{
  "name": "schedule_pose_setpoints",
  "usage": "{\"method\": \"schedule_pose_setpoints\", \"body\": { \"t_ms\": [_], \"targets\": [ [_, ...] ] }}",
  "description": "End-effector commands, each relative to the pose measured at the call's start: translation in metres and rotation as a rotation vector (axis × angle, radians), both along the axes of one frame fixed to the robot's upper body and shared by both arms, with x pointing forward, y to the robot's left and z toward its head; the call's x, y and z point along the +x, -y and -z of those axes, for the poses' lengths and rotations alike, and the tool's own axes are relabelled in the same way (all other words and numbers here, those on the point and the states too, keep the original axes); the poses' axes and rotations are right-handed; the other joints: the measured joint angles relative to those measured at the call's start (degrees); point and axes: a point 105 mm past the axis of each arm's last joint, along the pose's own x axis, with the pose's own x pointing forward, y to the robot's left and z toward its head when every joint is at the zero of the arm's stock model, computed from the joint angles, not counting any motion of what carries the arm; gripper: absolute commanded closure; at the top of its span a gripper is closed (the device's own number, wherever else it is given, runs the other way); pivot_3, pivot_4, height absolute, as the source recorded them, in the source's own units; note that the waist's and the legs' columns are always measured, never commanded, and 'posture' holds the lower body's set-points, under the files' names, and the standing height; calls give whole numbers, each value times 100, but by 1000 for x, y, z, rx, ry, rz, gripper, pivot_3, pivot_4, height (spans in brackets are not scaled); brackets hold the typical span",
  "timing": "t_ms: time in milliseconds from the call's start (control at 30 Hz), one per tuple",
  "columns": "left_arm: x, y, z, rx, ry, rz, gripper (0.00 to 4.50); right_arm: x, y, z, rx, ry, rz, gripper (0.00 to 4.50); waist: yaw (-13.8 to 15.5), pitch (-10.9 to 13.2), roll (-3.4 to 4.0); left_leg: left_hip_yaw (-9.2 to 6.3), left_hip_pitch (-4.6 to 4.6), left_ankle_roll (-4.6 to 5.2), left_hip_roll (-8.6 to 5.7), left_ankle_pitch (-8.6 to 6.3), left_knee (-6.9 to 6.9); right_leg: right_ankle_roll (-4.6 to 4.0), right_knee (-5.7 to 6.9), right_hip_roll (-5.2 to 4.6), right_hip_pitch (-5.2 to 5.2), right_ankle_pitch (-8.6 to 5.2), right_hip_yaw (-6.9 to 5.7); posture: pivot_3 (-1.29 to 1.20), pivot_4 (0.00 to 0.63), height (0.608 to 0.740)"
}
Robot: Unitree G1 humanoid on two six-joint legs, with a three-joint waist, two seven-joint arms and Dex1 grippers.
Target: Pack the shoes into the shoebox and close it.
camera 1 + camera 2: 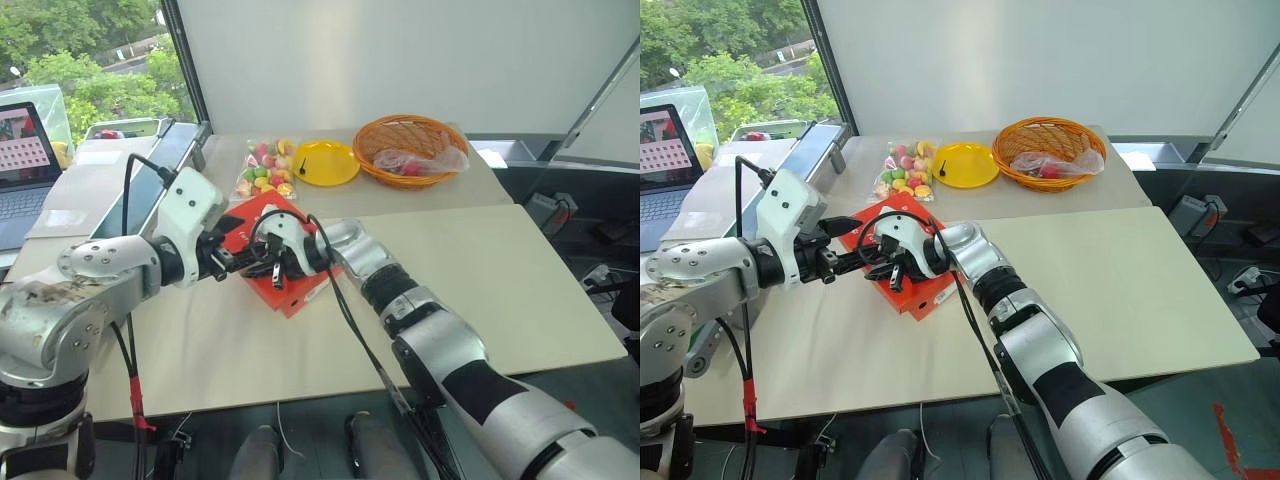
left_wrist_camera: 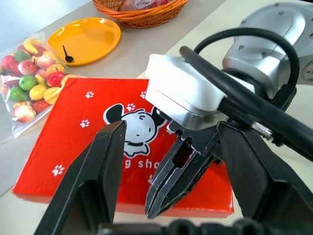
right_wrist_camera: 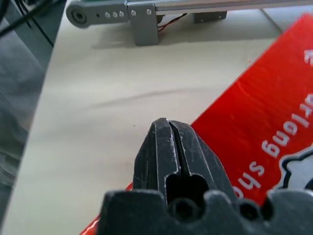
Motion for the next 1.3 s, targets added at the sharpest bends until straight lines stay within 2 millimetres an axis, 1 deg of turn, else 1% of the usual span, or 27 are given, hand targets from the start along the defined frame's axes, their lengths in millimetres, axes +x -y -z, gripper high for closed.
{"method": "schedule_pose_setpoints", "body": {
  "t_ms": [33, 67, 100, 133, 200, 267, 333, 400, 467, 533, 600, 633, 667, 700, 733, 833, 900, 967, 1000, 1100, 1233, 1300],
  "targets": [
    [-2, 7, -14, -5, 67, 31, 1333, 7, 25, 45, -197, 12, 78, 4450, -6, -3, 0, 0, 16, 0, 2, 0, -1, 1, -1, 2, 18, -1, 0, 0, 150, 740],
    [-2, 7, -14, -5, 67, 31, 1333, 10, 27, 44, -203, 25, 89, 4450, -11, -2, 1, 0, 50, 0, 4, -1, -6, 23, -7, 3, 51, -20, -1, 0, 150, 740],
    [-1, 7, -14, -5, 67, 31, 1333, 12, 27, 39, -176, 7, 101, 4450, -10, -3, 3, 2, 73, 0, 4, -1, -12, 25, -10, 3, 76, -29, -1, 0, 150, 740],
    [-1, 7, -14, -5, 67, 31, 1333, 12, 23, 30, -115, -43, 118, 4450, -4, -3, 2, 2, 84, 0, 4, -1, -13, 26, -7, 2, 85, -33, -1, 0, 150, 740],
    [-1, 8, -14, -7, 68, 32, 1333, 15, 17, 0, 34, -155, 132, 4450, 24, -3, 2, -1, 95, 0, 8, -1, -11, 25, -7, 5, 98, -34, -8, 0, 150, 740],
    [0, 7, -14, -7, 69, 30, 1333, 19, 19, -29, 131, -205, 130, 4450, 52, -2, 2, -2, 93, 0, 8, -1, -9, 24, -11, 5, 101, -34, -10, 0, 150, 740],
    [1, 4, -15, -9, 74, 17, 1333, 20, 28, -58, 202, -232, 104, 4450, 79, 10, 2, -3, 61, 0, 8, -1, -7, 23, -11, 5, 72, -33, -10, 0, 150, 740],
    [2, 1, -16, -11, 75, 6, 1333, 19, 39, -80, 236, -220, 70, 4450, 128, 13, 2, -4, 19, 0, 7, -1, -5, 11, -10, 4, 32, -25, -10, 0, 150, 740],
    [2, 0, -16, -9, 74, 8, 1333, 11, 49, -95, 242, -185, 16, 4450, 143, 13, 2, -4, -48, 0, 6, -1, 0, -29, -2, 3, -36, -1, -10, 0, 150, 740],
    [3, 1, -17, -9, 77, 18, 1333, -1, 62, -107, 246, -141, -25, 4450, 141, 14, 2, -5, -70, -1, 8, -2, -4, -32, 2, 4, -53, 1, -12, 0, 150, 740],
    [5, 1, -18, -12, 79, 23, 1333, -13, 74, -110, 237, -103, -43, 3913, 144, 14, 2, -4, -81, 0, 10, -7, -7, -32, 1, 3, -58, 2, -12, 0, 150, 740],
    [6, 1, -19, -13, 80, 25, 1333, -17, 80, -109, 223, -83, -42, 3688, 151, 14, 2, -4, -84, 1, 9, -11, -5, -31, -2, 1, -58, 2, -13, 0, 150, 740],
    [6, 3, -19, -13, 84, 36, 1333, -20, 87, -106, 198, -48, -29, 3332, 154, 14, 2, -3, -86, 2, 6, -12, -4, -30, -7, -2, -56, 2, -14, 0, 150, 740],
    [7, 4, -19, -12, 86, 44, 1333, -22, 92, -104, 181, -26, -17, 3063, 153, 14, 1, -2, -88, 2, 4, -12, -3, -30, -8, -3, -56, 1, -14, 0, 150, 740],
    [5, 8, -20, -16, 97, 74, 1333, -22, 103, -102, 162, 19, 15, 2660, 165, 15, 1, 1, -89, 2, 3, -13, 1, -29, -9, -4, -56, 1, -12, 0, 150, 740],
    [2, 16, -23, -30, 114, 135, 1333, -28, 125, -98, 121, 103, 69, 1592, 209, 19, 0, -2, -91, 2, 0, -12, 10, -25, -36, -6, -54, -1, -17, 0, 150, 740],
    [0, 18, -23, -45, 123, 160, 1333, -32, 143, -100, 112, 131, 114, 894, 232, 20, 0, -2, -85, 2, 2, -12, 15, -22, -39, -4, -46, 1, -17, 0, 150, 740],
    [-1, 18, -21, -62, 118, 173, 1333, -34, 150, -101, 106, 141, 146, 269, 225, 20, 0, -1, -79, 2, 3, -12, 16, -18, -40, -3, -40, -1, -16, 0, 150, 740],
    [-3, 19, -20, -66, 115, 187, 1333, -35, 160, -103, 108, 143, 180, 38, 206, 20, 0, 1, -77, 2, 4, -12, 16, -19, -41, -2, -40, -1, -15, 0, 150, 740],
    [-5, 17, -17, -61, 112, 206, 1333, -40, 179, -106, 100, 156, 245, 38, 214, 20, -1, 2, -75, 4, 8, -13, 12, -21, -43, 0, -39, -1, -14, 0, 150, 740],
    [-4, 13, -17, -63, 114, 207, 1333, -37, 186, -107, 85, 199, 309, 38, 217, 21, -2, 4, -80, 6, 7, -14, 16, -21, -49, -1, -38, 0, -14, 0, 150, 740],
    [2, 11, -16, -69, 106, 189, 1333, -34, 194, -106, 80, 216, 355, 38, 222, 21, -2, 4, -76, 6, 8, -14, 16, -20, -49, 0, -35, -1, -14, 0, 150, 740]
  ]
}}
